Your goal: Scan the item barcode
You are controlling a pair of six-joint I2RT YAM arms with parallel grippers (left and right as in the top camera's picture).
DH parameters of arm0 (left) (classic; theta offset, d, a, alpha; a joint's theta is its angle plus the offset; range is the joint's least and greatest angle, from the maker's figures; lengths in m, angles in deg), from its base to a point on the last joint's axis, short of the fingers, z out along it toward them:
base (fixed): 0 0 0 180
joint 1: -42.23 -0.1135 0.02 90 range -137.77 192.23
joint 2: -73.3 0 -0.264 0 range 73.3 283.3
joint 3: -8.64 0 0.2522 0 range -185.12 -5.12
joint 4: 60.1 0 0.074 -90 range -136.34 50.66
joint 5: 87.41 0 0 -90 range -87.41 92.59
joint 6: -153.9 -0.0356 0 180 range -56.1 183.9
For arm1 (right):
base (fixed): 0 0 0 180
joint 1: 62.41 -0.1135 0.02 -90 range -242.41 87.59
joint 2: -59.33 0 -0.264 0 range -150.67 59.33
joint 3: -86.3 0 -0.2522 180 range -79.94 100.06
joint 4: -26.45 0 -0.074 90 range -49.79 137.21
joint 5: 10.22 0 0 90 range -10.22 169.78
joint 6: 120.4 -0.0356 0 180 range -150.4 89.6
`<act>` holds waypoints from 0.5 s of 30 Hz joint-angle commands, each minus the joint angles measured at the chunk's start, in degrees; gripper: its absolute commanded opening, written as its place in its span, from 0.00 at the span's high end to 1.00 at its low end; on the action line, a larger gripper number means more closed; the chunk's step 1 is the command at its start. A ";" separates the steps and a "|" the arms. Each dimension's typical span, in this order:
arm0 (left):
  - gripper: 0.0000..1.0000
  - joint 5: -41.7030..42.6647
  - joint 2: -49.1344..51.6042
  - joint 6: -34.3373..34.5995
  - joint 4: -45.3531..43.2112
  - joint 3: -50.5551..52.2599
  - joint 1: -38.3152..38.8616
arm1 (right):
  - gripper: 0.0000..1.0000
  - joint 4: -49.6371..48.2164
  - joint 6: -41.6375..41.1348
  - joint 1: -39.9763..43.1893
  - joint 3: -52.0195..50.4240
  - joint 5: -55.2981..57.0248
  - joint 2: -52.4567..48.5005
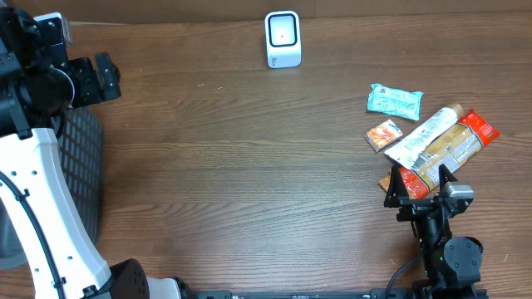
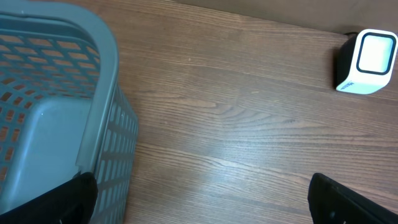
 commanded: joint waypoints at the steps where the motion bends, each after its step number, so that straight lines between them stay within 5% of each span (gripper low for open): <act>1: 0.01 0.39 0.17 -0.87 -0.17 -0.17 0.02 | 0.00 -0.22 0.24 -0.07 -0.61 0.17 0.57; 15: 0.01 0.39 -9.90 -0.87 -0.15 0.04 8.17 | 0.00 -0.22 0.24 -0.07 -0.61 0.17 0.57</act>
